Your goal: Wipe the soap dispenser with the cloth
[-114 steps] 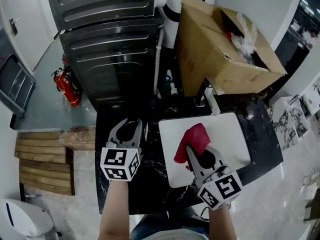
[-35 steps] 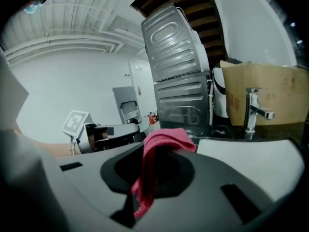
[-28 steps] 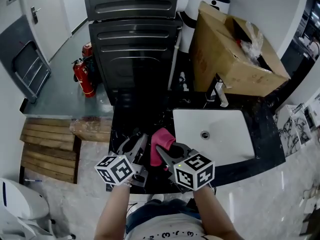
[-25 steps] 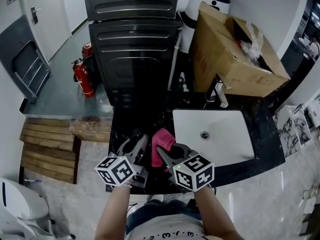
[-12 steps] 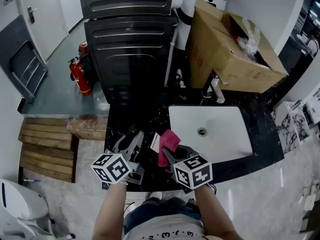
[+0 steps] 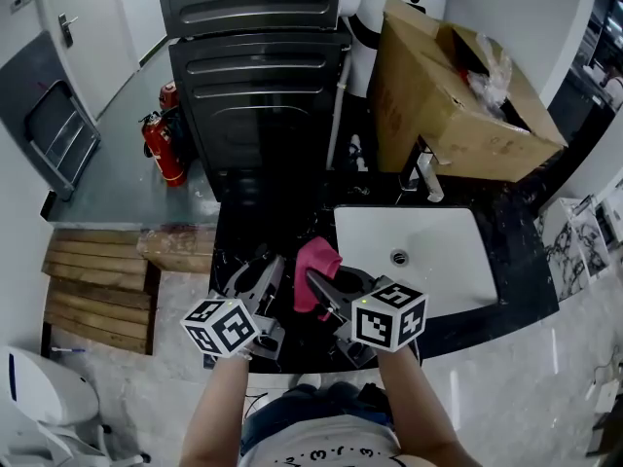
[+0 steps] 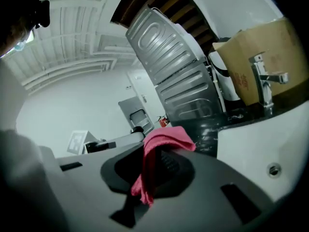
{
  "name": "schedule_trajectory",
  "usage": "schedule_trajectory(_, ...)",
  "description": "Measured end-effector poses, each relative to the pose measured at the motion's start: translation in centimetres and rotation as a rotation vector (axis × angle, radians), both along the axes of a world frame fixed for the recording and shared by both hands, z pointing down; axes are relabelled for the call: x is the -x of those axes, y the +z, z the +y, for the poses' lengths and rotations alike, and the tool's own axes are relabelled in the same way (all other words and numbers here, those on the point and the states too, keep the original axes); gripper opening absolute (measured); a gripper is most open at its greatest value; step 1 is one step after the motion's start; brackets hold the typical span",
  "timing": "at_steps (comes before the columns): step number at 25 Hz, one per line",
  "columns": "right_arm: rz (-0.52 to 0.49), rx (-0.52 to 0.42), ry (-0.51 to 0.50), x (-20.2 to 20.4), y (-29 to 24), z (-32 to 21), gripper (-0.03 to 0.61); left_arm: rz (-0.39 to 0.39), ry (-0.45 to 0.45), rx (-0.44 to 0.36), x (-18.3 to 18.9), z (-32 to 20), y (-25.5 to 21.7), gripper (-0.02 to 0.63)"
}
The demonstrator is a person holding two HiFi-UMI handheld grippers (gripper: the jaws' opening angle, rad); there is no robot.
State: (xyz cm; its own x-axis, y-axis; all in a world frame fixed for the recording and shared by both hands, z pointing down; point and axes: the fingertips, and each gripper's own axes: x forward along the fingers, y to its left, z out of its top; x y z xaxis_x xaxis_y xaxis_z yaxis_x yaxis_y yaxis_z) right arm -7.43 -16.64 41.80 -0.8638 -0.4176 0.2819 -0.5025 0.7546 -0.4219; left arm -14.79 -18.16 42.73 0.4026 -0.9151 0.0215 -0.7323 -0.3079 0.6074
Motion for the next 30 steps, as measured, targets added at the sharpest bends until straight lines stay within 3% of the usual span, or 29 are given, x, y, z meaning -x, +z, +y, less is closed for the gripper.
schedule_trajectory(3,0.062,-0.028,0.008,0.5,0.7,-0.6,0.048,-0.001,-0.001,0.002,0.0,0.0,0.1,0.103)
schedule_trajectory(9,0.080,-0.022,0.082,-0.2,1.3,-2.5,0.048,0.022,-0.008,0.009,0.5,0.0,0.3,0.103)
schedule_trajectory(14,0.224,0.004,0.127,-3.0,4.4,-2.3,0.048,0.035,-0.010,0.008,0.7,0.1,0.3,0.103)
schedule_trajectory(17,0.267,0.019,0.136,-4.1,5.6,-2.3,0.048,0.005,0.000,-0.011,0.2,0.1,-0.1,0.103)
schedule_trajectory(20,0.291,0.009,0.144,-5.8,5.9,-2.6,0.048,-0.060,0.044,-0.029,-0.9,0.1,-0.4,0.103)
schedule_trajectory(23,0.268,-0.020,0.131,-7.9,5.1,-3.2,0.048,-0.187,0.124,-0.059,-2.6,-0.1,-0.9,0.101)
schedule_trajectory(30,0.277,-0.146,0.019,-11.4,2.9,-3.8,0.048,-0.440,0.258,-0.149,-6.1,-0.2,-1.2,0.100)
